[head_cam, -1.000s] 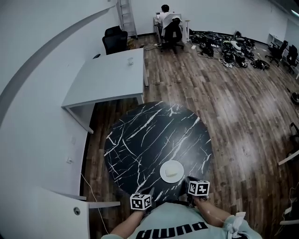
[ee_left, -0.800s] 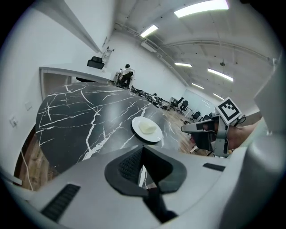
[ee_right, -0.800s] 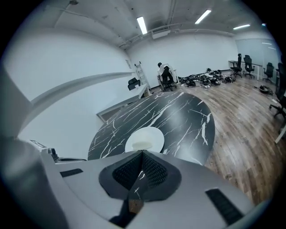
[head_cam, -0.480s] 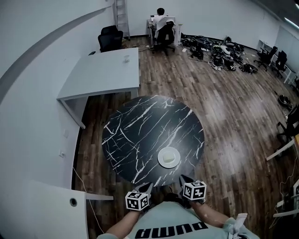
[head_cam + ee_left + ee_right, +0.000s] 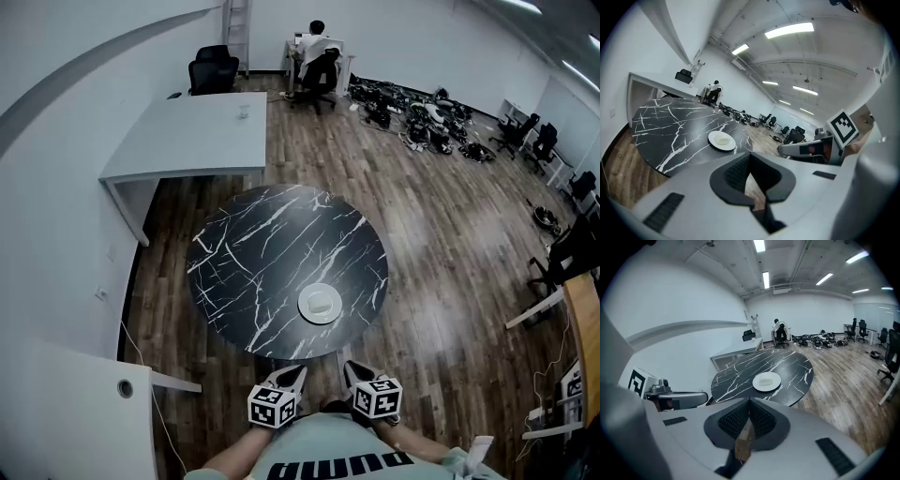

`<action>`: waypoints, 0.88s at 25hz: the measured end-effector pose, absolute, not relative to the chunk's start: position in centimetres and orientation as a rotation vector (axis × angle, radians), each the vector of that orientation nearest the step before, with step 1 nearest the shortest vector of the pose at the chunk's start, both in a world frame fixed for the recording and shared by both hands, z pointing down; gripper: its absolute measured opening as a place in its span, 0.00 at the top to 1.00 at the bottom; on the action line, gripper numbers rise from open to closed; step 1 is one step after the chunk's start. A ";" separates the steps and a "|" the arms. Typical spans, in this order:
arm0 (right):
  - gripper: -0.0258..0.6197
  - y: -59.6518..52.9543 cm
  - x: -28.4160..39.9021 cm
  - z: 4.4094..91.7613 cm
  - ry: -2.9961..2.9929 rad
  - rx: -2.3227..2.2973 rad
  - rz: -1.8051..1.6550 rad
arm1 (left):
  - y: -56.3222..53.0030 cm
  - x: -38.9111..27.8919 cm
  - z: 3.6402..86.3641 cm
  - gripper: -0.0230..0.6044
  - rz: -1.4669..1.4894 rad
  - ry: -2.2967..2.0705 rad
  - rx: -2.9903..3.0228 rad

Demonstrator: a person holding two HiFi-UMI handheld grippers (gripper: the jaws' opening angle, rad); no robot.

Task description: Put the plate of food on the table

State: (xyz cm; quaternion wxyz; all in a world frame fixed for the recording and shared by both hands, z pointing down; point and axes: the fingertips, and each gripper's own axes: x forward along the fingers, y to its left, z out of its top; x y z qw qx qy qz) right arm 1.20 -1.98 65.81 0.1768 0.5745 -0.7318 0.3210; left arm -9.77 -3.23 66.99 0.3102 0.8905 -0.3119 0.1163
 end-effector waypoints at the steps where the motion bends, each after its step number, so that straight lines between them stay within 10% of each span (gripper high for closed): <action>1: 0.94 -1.9 1.3 65.5 -2.081 1.623 0.897 | -3.0 -9.6 66.4 0.95 0.305 -0.827 2.370; 22: 0.94 6.7 9.8 56.1 -2.427 1.494 0.641 | 8.4 0.6 55.7 0.95 0.291 -1.121 2.520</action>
